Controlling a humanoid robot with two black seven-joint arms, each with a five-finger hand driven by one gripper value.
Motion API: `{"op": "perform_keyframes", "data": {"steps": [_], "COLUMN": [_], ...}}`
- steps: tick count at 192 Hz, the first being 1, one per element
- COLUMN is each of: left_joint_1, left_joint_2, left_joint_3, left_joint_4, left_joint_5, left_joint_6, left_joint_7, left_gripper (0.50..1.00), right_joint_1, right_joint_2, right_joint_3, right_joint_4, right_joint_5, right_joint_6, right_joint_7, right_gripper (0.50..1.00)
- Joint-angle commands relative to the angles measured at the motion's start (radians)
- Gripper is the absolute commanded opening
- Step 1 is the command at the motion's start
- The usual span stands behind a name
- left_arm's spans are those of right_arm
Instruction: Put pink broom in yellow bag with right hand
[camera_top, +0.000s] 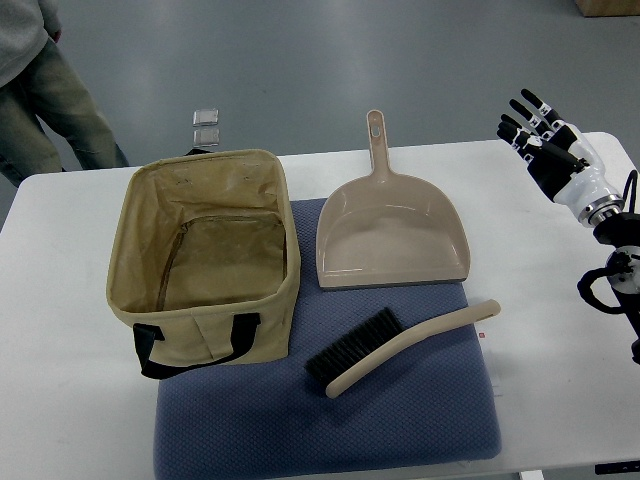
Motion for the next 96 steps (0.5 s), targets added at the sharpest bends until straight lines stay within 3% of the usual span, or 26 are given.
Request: {"op": "perform_keyframes", "data": {"steps": [1,96], "left_joint_1": [0.0,0.0], "left_joint_2": [0.0,0.0], "left_joint_3": [0.0,0.0], "left_joint_4": [0.002,0.0], "left_joint_5": [-0.002,-0.002], "left_joint_6": [0.0,0.0], "left_joint_7": [0.0,0.0], "left_gripper": [1.0,1.0], "right_joint_1": [0.0,0.0], "right_joint_2": [-0.001,-0.003], "right_joint_3": [0.0,-0.002], "right_joint_4": [0.0,0.0], "right_joint_5": [0.0,0.0], "right_joint_6": [0.0,0.009], "right_joint_7": [0.0,-0.002], "right_gripper": [0.928,0.928]}}
